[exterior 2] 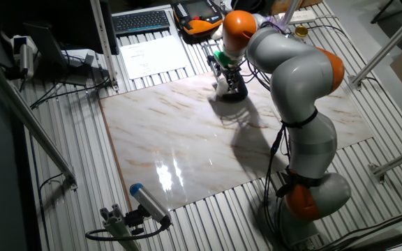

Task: Unscrew the lid from the jar

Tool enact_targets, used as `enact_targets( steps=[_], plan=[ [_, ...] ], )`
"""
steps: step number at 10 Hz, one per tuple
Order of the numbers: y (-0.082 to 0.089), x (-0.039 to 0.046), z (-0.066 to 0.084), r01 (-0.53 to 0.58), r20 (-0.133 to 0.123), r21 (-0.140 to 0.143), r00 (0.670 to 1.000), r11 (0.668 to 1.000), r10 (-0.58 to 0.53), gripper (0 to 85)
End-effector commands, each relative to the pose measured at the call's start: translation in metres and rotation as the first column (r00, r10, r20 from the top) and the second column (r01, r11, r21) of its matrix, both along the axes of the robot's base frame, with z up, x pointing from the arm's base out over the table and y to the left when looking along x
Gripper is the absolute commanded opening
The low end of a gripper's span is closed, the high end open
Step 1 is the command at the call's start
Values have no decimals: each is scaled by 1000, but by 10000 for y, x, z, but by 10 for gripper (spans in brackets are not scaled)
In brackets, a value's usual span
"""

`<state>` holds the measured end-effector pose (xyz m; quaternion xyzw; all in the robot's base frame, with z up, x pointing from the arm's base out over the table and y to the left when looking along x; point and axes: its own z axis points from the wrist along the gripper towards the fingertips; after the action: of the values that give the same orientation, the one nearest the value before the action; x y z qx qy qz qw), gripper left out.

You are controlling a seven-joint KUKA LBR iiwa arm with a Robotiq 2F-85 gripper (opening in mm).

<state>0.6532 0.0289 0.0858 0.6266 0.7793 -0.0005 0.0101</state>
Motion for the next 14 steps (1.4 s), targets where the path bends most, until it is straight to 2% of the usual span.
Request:
enact_targets(
  steps=[1,10,11,12,14],
  plan=[
    [-6,-14,-21,-2,2,2,1000,1000,2,850],
    [-7,-7,-18,-10,12,15,1000,1000,10,850],
    [-5,-3,-14,1,11,17,1000,1000,-1,850],
    [-5,-3,-4,19,3,7,1000,1000,-19,850],
    [-12,3,8,99,-9,1,995,995,-99,850]
  ],
)
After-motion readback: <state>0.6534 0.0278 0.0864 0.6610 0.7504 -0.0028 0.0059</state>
